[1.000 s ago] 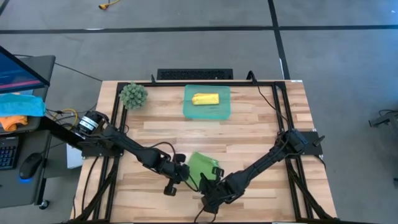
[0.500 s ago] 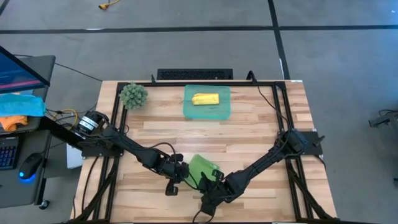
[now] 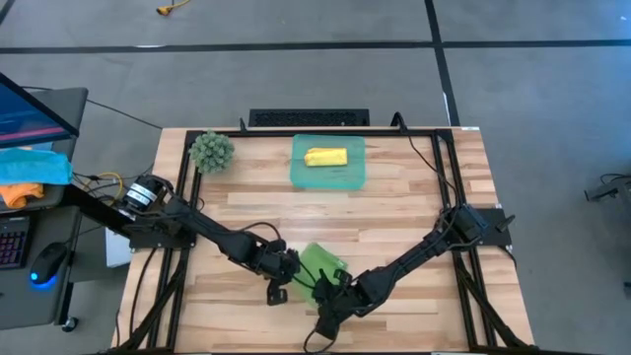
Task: Roll microfiber towels into tight, uniform cylinder then place into a basket
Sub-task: Roll the green microfiber cloth
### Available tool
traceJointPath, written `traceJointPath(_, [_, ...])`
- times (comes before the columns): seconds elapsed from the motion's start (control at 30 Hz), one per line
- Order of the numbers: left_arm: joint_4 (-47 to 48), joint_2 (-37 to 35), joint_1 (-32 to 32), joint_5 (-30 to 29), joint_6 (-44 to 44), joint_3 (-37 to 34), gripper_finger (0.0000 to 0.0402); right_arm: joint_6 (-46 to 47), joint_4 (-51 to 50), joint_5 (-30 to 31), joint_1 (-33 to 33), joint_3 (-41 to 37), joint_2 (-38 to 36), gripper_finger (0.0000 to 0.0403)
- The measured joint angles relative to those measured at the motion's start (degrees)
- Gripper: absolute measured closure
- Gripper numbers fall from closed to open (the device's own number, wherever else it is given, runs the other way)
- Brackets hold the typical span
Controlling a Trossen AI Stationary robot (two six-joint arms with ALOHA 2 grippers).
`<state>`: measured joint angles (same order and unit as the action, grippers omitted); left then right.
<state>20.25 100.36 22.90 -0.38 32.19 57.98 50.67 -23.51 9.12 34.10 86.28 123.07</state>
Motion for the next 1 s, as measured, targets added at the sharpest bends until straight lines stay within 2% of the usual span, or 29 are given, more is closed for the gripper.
traceJointPath(0.4, [2.83,0.00,-2.09,-4.02,1.17,0.00,0.0400,-0.06,-0.82,-0.78,-1.10,-0.02,0.00,0.0397])
traceJointPath(0.63, [2.64,0.00,-4.23,-4.41,1.42,-0.16,0.0400,0.33,-3.44,0.23,-1.41,-0.02,0.00,0.0396])
traceJointPath(1.0, [-3.08,0.00,-6.85,-3.98,1.73,-4.00,0.0400,1.70,-6.59,1.05,-1.92,-0.02,0.00,0.0396])
